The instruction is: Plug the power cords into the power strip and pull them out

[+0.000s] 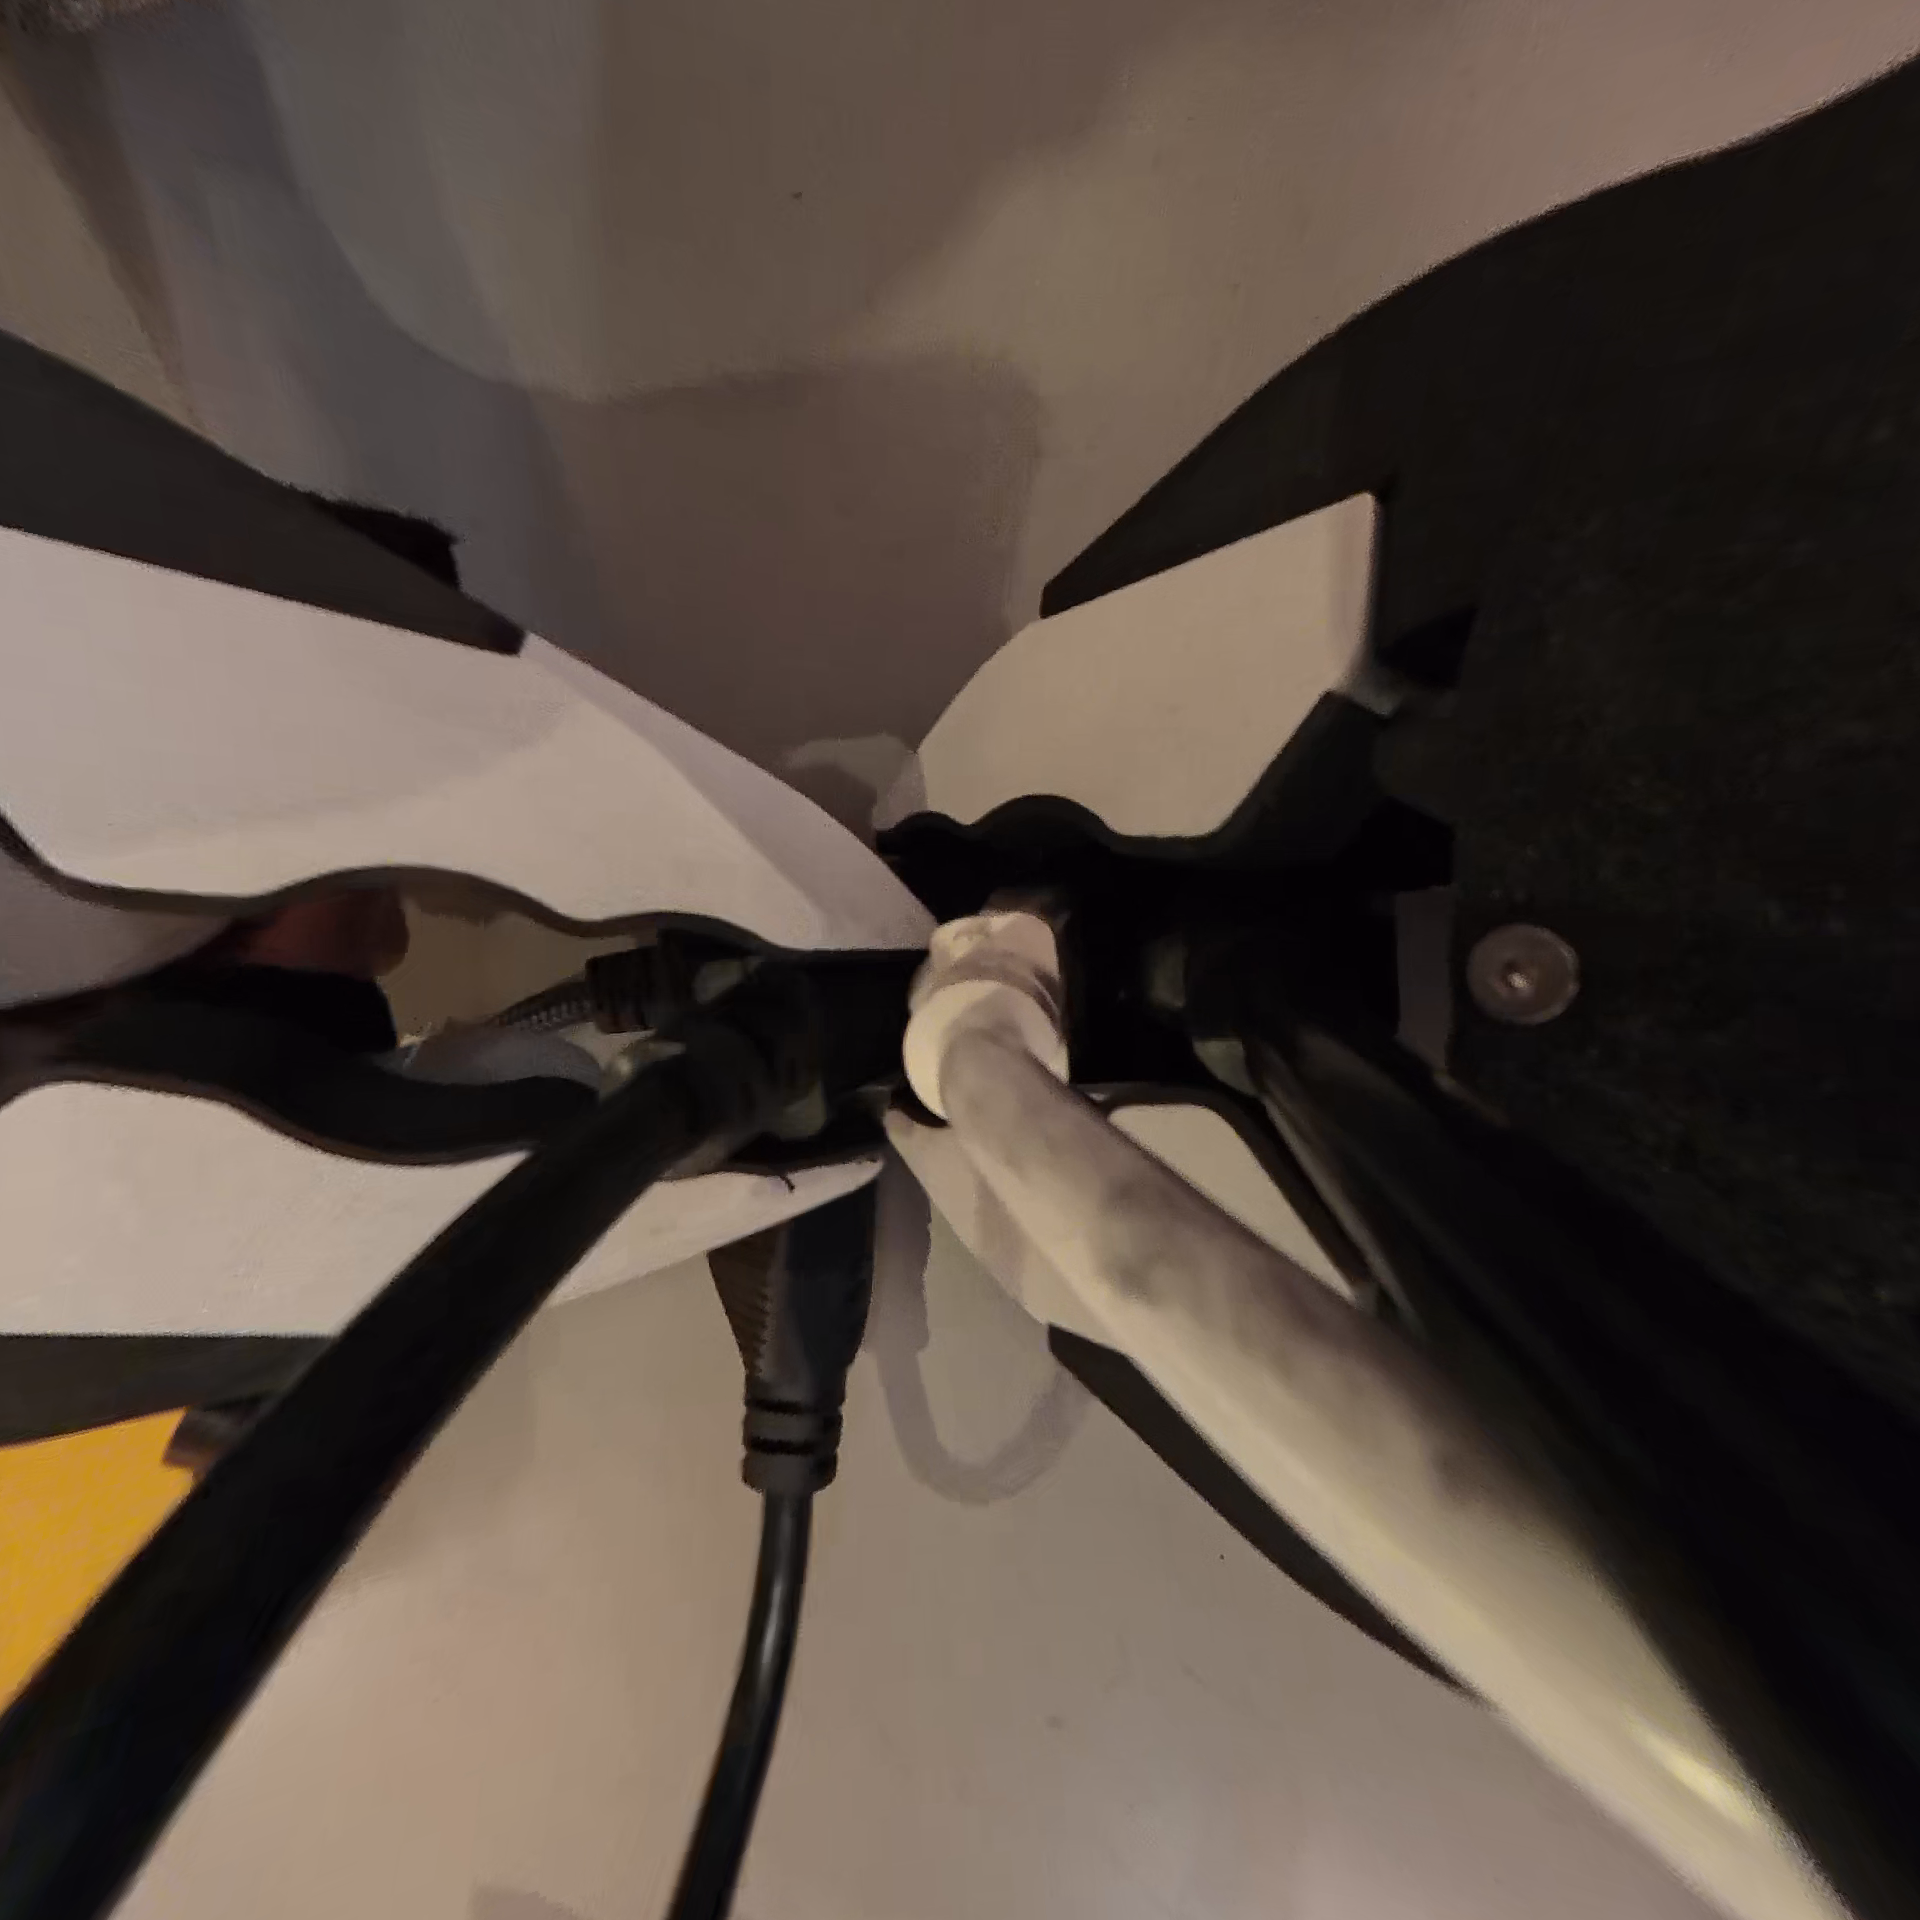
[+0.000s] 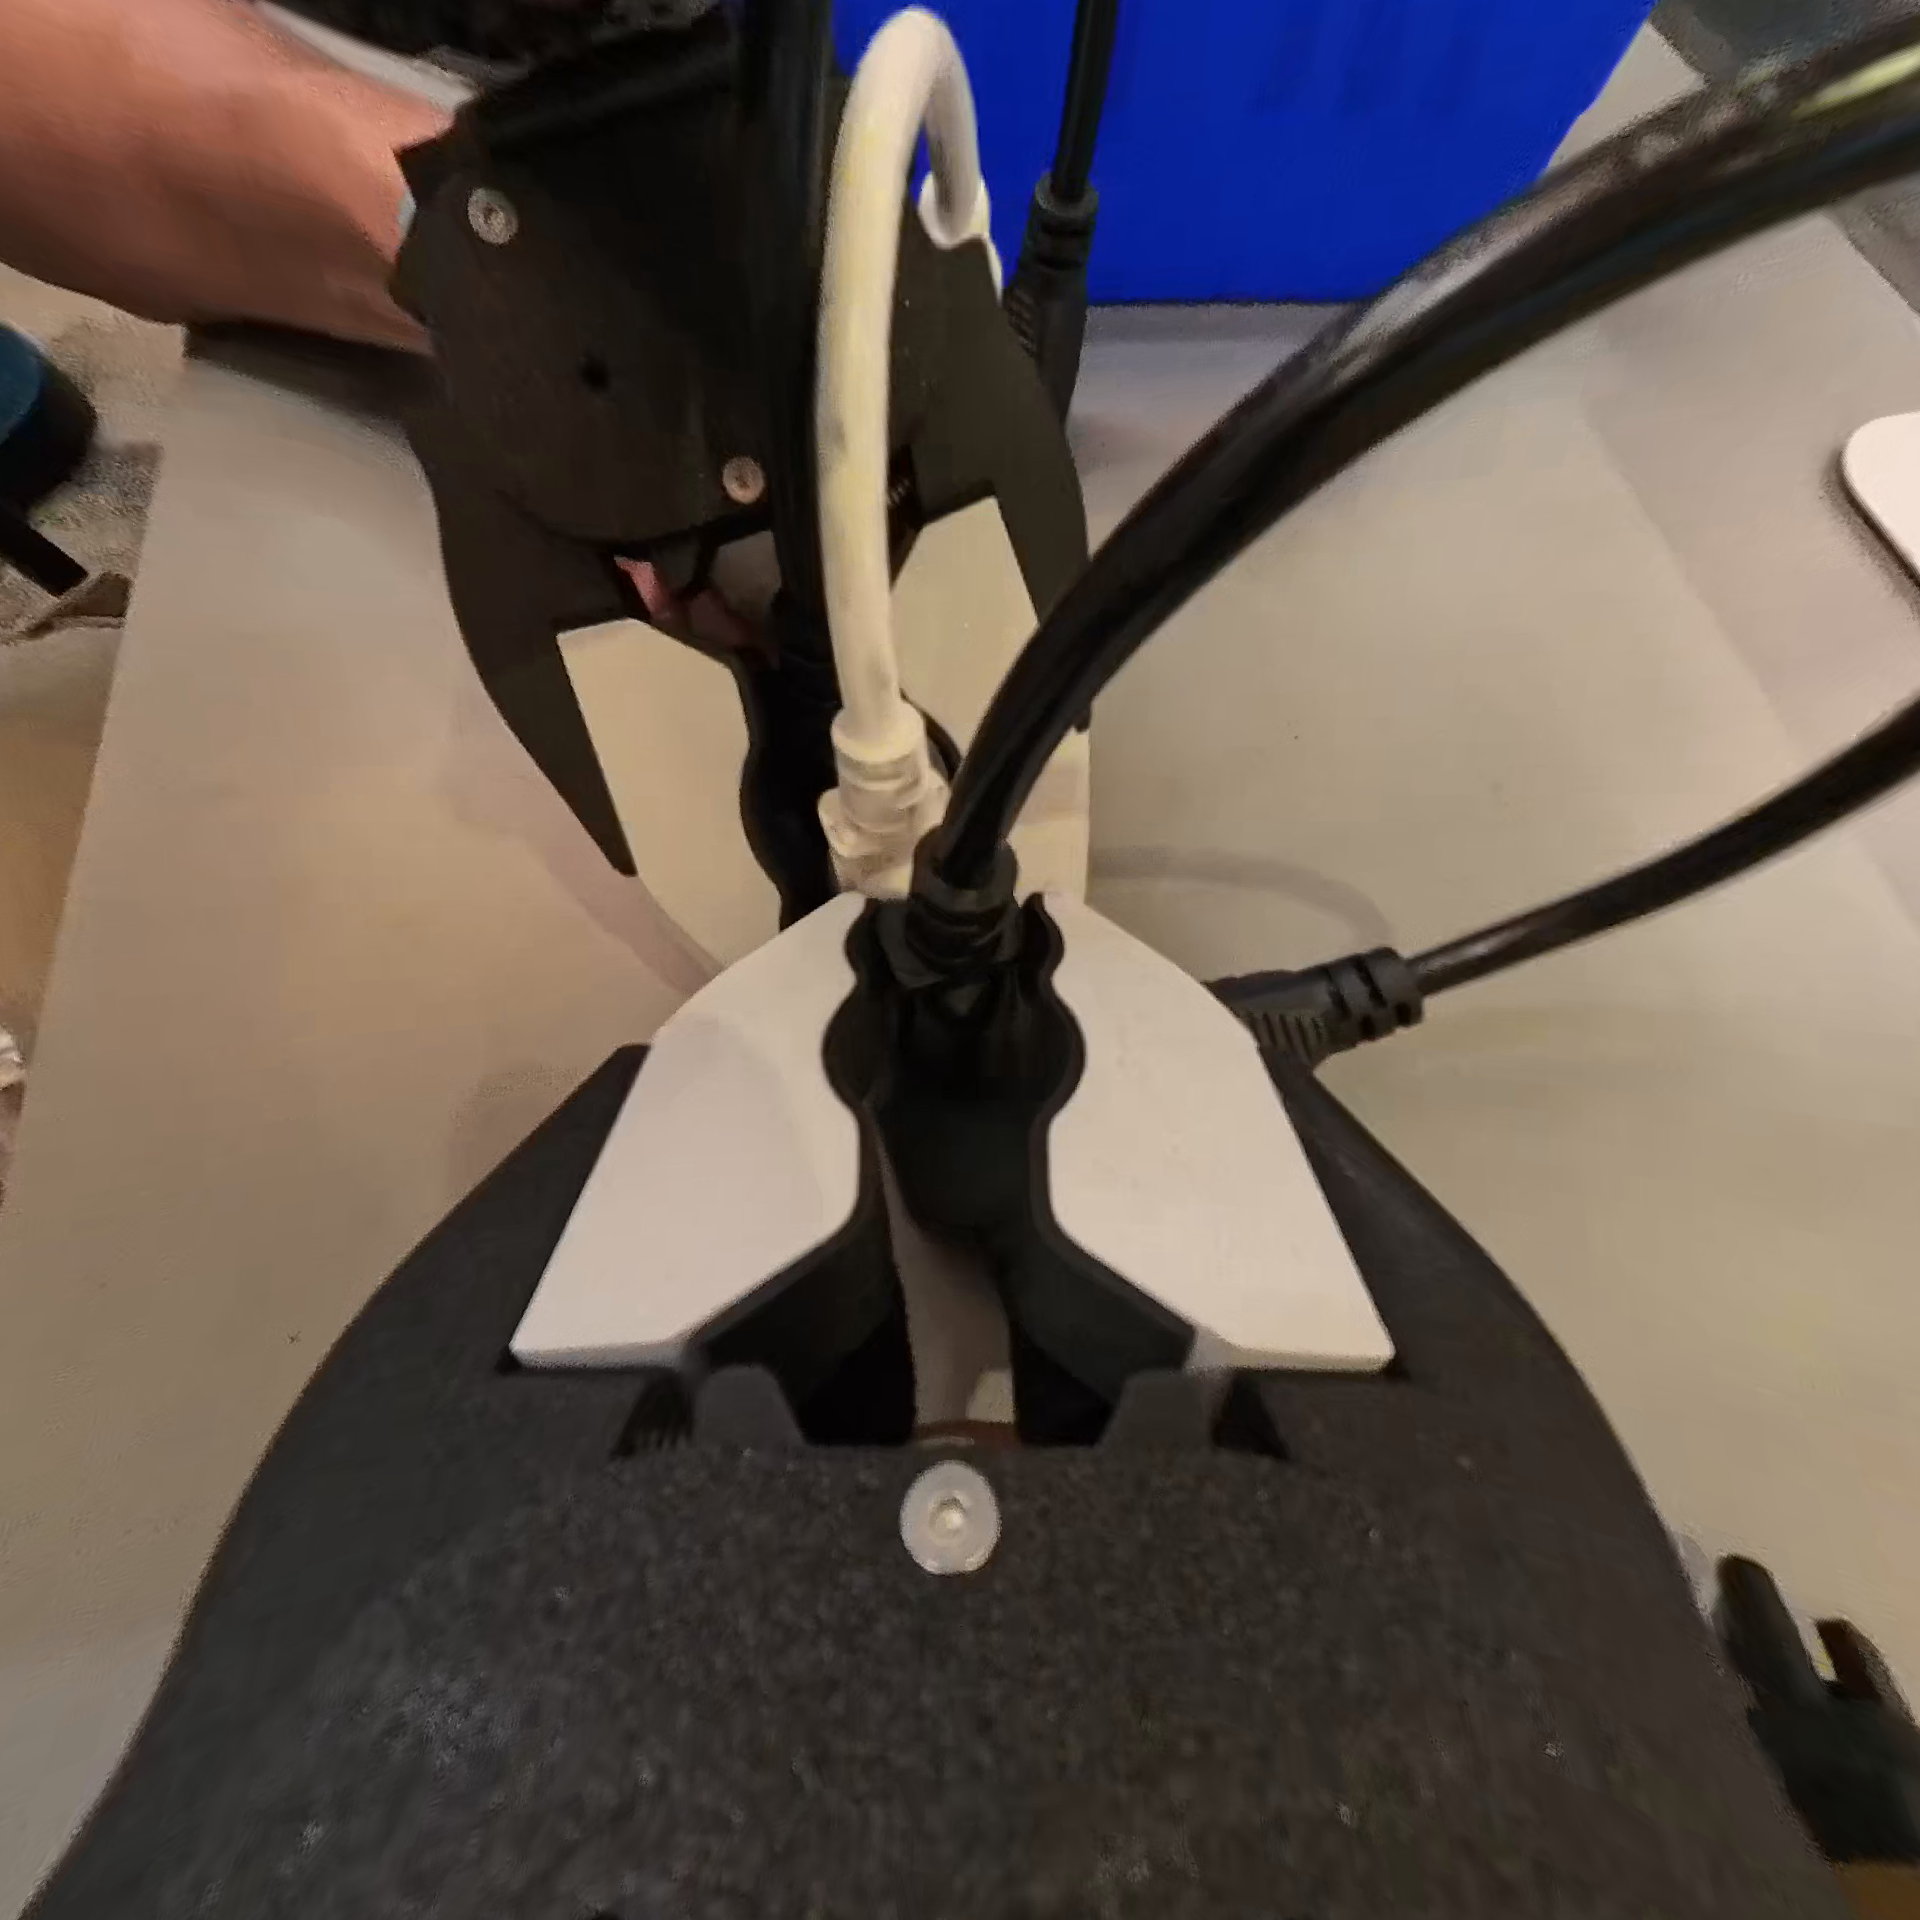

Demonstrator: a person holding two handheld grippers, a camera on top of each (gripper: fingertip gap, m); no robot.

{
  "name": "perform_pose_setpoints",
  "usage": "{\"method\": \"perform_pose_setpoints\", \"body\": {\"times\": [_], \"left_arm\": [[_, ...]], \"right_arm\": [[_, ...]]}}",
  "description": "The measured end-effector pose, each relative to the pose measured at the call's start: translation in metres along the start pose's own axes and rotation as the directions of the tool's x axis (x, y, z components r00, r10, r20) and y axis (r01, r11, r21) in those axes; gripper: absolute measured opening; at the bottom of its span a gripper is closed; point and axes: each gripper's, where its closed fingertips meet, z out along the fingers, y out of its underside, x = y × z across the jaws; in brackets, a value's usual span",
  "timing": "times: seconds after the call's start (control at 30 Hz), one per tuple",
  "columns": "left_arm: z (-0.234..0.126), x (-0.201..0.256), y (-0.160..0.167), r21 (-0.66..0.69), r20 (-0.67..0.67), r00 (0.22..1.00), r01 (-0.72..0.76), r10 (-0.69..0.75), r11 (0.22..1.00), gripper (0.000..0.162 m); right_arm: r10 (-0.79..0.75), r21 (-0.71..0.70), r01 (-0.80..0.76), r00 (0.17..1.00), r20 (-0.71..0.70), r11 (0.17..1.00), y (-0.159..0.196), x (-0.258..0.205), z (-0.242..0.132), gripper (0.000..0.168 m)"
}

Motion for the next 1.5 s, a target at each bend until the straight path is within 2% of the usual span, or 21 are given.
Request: {"method": "perform_pose_setpoints", "body": {"times": [0.13,0.63,0.77,0.8,0.87,0.93,0.97,1.0,1.07,1.1,1.2,1.27,1.4,1.5], "left_arm": [[-0.001,-0.003,-0.001,0.014,0.003,1.000,0.014,-0.014,1.000,0.046],[0.001,0.001,0.000,0.004,-0.014,1.000,-0.008,0.008,1.000,0.045],[0.001,-0.002,0.000,-0.002,0.006,1.000,-0.007,0.007,1.000,0.044],[0.001,-0.002,0.000,-0.003,0.007,1.000,-0.008,0.008,1.000,0.045],[-0.001,-0.004,0.003,-0.005,0.007,1.000,0.001,-0.001,1.000,0.045],[-0.005,-0.007,0.006,-0.001,0.008,1.000,0.014,-0.014,1.000,0.044],[-0.005,-0.007,0.006,-0.002,0.006,1.000,0.015,-0.015,1.000,0.045],[-0.004,-0.007,0.005,-0.003,0.003,1.000,0.016,-0.016,1.000,0.042],[-0.003,-0.007,0.004,-0.002,0.001,1.000,0.012,-0.012,1.000,0.043],[-0.003,-0.007,0.004,-0.001,0.002,1.000,0.011,-0.011,1.000,0.043],[-0.003,-0.008,0.004,0.001,0.010,1.000,0.007,-0.007,1.000,0.045],[-0.003,-0.008,0.003,0.003,0.020,1.000,0.005,-0.005,1.000,0.045],[-0.005,-0.010,0.005,-0.019,0.044,0.998,0.043,-0.042,0.999,0.046],[-0.014,-0.006,0.016,-0.115,0.051,0.995,0.095,-0.090,0.989,0.062]], "right_arm": [[-0.011,-0.019,0.010,0.999,-0.031,1.000,0.002,0.003,-0.004,0.024],[0.004,-0.012,-0.004,1.000,-0.004,1.000,0.006,-0.004,-0.007,0.025],[-0.023,-0.064,0.022,1.000,-0.013,0.998,0.000,0.000,-0.001,0.024],[-0.021,-0.055,0.020,1.000,-0.012,0.998,0.000,-0.001,-0.001,0.024],[0.047,0.129,-0.050,0.999,0.020,0.990,-0.027,0.001,-0.026,0.025],[0.007,0.085,0.006,0.989,-0.148,0.996,-0.021,0.033,-0.064,0.025],[0.066,0.119,-0.054,0.993,-0.099,0.991,-0.020,0.030,-0.071,0.025],[0.087,0.175,-0.074,0.994,-0.068,0.982,-0.025,0.022,-0.073,0.025],[0.076,0.079,-0.068,0.992,-0.099,0.995,-0.015,0.012,-0.057,0.026],[0.084,0.083,-0.077,0.993,-0.086,0.994,-0.021,0.005,-0.053,0.026],[0.115,0.158,-0.107,0.993,-0.041,0.982,-0.042,-0.005,-0.055,0.025],[0.152,0.175,-0.150,0.988,0.002,0.973,-0.043,-0.008,-0.054,0.025],[0.209,0.045,-0.206,0.975,-0.074,0.978,-0.018,-0.008,-0.047,0.026],[0.094,-0.105,-0.126,0.960,-0.265,0.987,0.000,-0.003,-0.063,0.026]]}}
